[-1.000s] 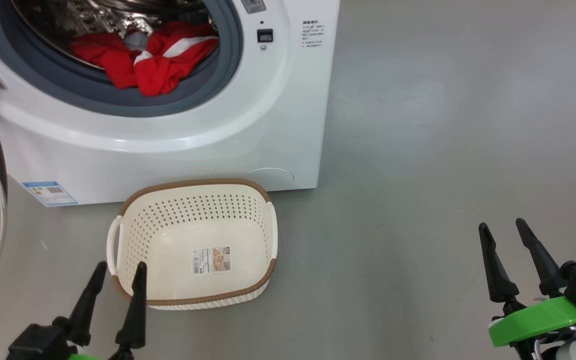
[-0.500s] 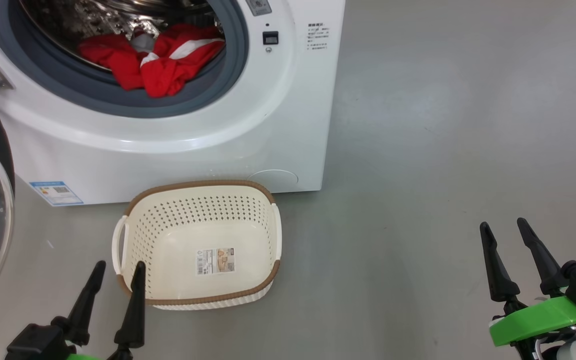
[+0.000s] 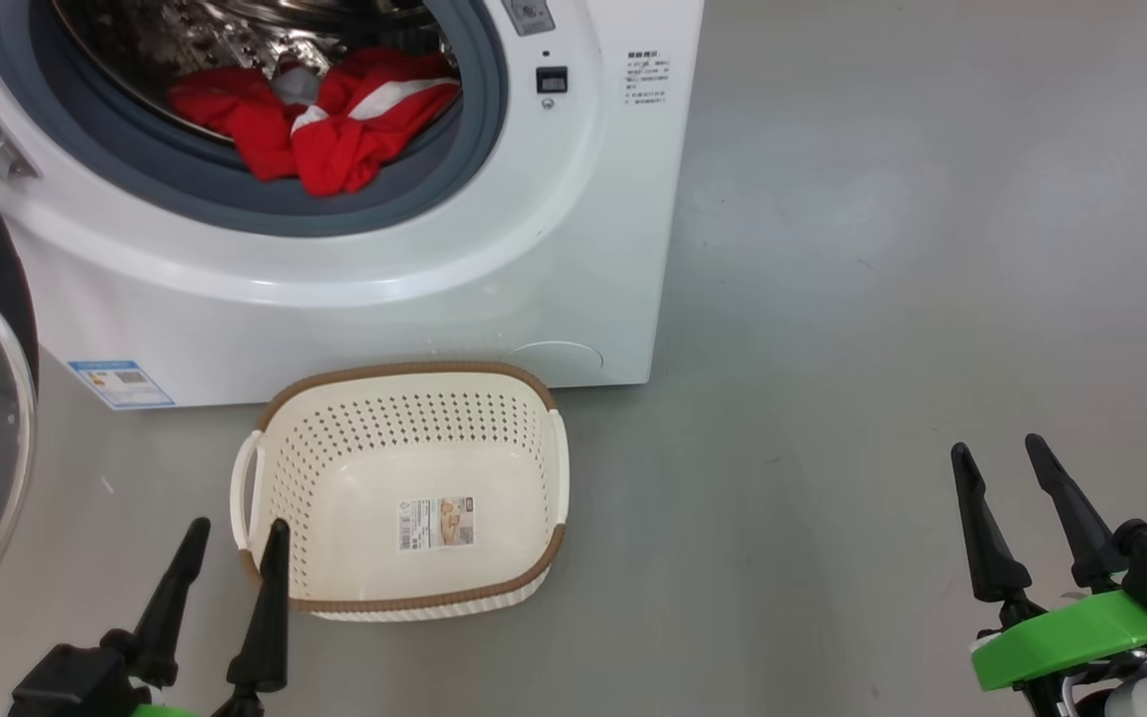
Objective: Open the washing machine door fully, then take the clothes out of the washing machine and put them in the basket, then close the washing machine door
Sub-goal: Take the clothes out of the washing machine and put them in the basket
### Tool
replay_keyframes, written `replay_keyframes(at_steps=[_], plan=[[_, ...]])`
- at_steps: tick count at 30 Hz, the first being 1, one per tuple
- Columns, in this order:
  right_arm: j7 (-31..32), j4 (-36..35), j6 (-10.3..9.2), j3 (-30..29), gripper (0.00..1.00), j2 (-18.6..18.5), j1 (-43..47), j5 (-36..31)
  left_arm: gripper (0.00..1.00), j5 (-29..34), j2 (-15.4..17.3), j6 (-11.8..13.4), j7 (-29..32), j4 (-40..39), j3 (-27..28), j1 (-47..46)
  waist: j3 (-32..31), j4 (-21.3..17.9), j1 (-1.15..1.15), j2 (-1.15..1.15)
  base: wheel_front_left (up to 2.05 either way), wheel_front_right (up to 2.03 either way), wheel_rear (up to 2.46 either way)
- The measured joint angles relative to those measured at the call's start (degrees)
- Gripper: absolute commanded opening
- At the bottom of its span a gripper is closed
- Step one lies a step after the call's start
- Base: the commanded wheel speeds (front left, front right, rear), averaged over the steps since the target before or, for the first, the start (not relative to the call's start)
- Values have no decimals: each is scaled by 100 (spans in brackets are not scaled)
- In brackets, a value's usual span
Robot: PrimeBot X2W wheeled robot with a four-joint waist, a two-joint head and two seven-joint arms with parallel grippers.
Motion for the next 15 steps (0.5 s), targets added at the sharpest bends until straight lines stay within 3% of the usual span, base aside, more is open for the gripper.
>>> replay_keyframes(at_steps=[15], plan=[[0, -2, 0, 53, 100, 4, -2, -1, 100, 1, 14, 0, -1, -19, 79, -13, 50, -15, 0, 0, 88, -113, 24]])
